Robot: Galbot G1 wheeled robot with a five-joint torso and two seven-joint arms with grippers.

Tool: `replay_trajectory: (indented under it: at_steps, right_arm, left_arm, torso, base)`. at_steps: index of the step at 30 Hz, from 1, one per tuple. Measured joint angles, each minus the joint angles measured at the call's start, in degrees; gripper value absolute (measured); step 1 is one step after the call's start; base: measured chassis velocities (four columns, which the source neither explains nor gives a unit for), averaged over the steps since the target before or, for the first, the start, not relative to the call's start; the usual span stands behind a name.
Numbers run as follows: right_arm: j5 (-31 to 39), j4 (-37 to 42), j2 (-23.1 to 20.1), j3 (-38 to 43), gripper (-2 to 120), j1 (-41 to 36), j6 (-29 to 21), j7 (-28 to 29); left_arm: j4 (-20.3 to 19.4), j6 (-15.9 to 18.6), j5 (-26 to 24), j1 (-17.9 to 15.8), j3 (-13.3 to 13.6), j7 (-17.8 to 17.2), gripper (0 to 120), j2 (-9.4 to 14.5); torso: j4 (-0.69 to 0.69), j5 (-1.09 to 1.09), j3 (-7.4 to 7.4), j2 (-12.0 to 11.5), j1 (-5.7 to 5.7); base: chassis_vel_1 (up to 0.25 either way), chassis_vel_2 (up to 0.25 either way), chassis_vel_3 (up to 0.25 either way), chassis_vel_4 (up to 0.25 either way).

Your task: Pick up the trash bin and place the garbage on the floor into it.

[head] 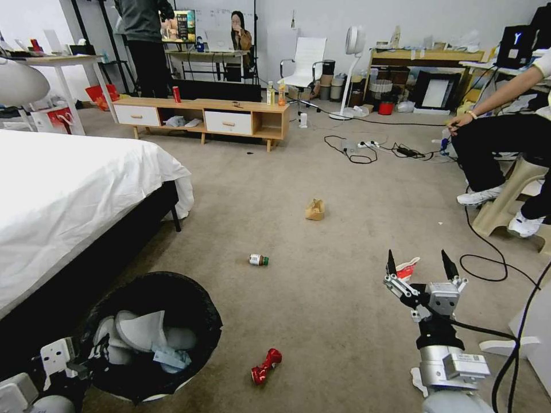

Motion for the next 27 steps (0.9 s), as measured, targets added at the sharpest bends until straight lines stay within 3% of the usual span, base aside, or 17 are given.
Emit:
replay_trajectory:
  at_steps: [27]
  right_arm:
    - [0.8,-1.3,-2.4,0.1,95,0.7,0.5,-0.3]
  left_arm:
    - [0.1,0.1,0.4,0.3,0.0,0.5,7,-0.6]
  torso:
    - [0.0,0.0,0.0,0.0,0.0]
  base:
    - [0.0,0.0,0.0,0.0]
